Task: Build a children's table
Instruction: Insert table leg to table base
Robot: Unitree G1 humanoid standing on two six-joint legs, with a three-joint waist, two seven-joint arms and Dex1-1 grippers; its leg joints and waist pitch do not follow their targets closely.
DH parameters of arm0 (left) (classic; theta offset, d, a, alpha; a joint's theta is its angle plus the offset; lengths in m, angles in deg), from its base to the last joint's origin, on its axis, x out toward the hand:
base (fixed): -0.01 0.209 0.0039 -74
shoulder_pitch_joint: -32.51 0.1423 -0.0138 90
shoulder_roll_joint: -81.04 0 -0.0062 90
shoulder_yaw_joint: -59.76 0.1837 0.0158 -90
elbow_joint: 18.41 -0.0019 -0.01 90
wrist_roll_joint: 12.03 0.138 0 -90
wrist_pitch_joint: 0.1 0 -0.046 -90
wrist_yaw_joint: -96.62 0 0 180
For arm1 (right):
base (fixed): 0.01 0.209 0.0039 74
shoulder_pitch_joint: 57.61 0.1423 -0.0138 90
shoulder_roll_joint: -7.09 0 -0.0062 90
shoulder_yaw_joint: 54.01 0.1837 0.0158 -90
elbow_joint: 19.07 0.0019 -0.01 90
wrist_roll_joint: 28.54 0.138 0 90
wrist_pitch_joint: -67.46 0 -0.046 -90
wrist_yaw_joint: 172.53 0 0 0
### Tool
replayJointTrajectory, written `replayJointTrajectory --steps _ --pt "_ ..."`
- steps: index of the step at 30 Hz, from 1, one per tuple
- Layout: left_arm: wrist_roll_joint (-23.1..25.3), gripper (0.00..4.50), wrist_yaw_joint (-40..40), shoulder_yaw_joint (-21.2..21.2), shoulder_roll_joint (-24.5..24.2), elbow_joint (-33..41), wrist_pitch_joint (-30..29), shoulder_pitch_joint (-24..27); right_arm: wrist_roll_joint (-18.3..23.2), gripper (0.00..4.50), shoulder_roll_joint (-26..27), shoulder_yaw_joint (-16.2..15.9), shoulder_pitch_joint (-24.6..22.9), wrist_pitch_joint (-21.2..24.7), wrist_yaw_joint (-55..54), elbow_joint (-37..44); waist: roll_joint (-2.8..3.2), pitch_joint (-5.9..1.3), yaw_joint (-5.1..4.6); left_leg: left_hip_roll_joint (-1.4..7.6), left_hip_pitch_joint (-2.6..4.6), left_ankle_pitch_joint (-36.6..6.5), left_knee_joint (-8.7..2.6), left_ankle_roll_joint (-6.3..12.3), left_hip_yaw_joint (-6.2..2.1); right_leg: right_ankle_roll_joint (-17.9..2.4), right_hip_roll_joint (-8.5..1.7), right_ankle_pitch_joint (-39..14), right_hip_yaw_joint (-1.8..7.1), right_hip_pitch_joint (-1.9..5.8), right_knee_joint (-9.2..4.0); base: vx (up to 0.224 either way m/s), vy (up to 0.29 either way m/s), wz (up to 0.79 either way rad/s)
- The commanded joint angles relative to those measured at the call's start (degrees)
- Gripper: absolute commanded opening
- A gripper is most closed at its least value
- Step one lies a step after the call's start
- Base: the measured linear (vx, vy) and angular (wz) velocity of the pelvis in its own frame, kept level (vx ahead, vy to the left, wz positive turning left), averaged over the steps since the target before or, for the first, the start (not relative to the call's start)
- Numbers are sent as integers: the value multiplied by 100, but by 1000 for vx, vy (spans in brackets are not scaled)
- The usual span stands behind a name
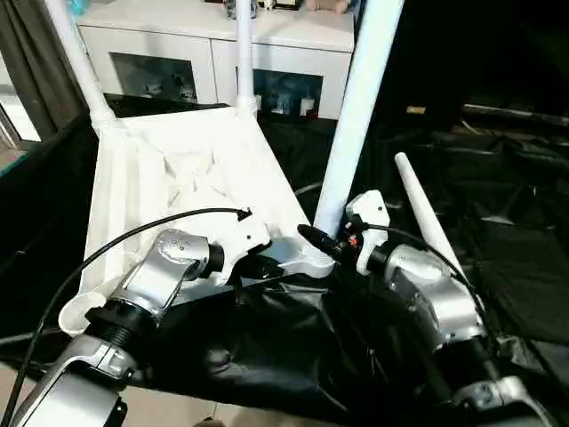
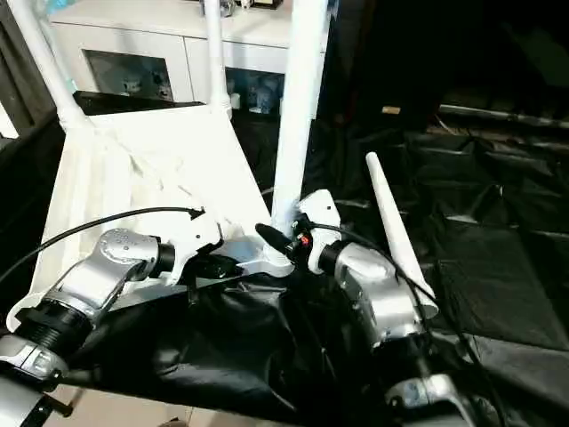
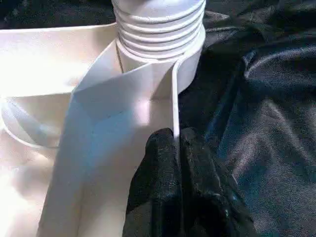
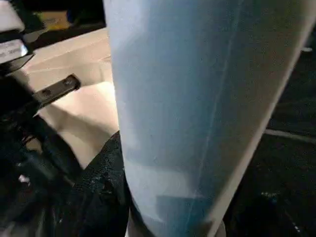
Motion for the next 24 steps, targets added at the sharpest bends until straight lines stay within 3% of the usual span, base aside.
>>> replayJointTrajectory --steps 1,6,12,15,20,24 --pt "-174 0 319 30 23 350 299 7 -181 191 -159 -411 -289 437 488 -521 2 -303 -31 1 -18 -1598 -456 81 63 -806 -292 -2007 225 262 -503 0 0 0" --pt "-126 0 644 201 -151 601 377 65 -162 191 -305 -537 -376 318 951 -470 -25 -333 -30 9 -8 -1356 -456 113 84 -986 -278 -1399 225 284 -457 0 0 0" --pt "-321 0 1302 353 -439 1314 259 239 25 191 -411 -505 -593 276 1363 -289 -17 -354 -28 30 18 -1318 -461 117 86 -1120 -264 -945 219 293 -415 0 0 0" --pt "-408 0 1535 380 -525 1532 221 304 22 191 -453 -524 -672 217 1518 -267 -16 -353 -30 29 22 -1418 -470 72 82 -1149 -266 -994 215 301 -417 0 0 0" --pt "-403 0 1499 367 -524 1547 229 295 -13 191 -424 -494 -727 101 1569 -274 -20 -327 -32 26 43 -1797 -498 0 70 -1016 -277 -1588 217 275 -485 0 0 0" --pt "-283 0 1262 310 -459 1426 244 265 -20 191 -400 -468 -737 33 1510 -296 -40 -337 -29 31 37 -1725 -499 4 67 -1005 -272 -1516 219 276 -476 0 0 0"
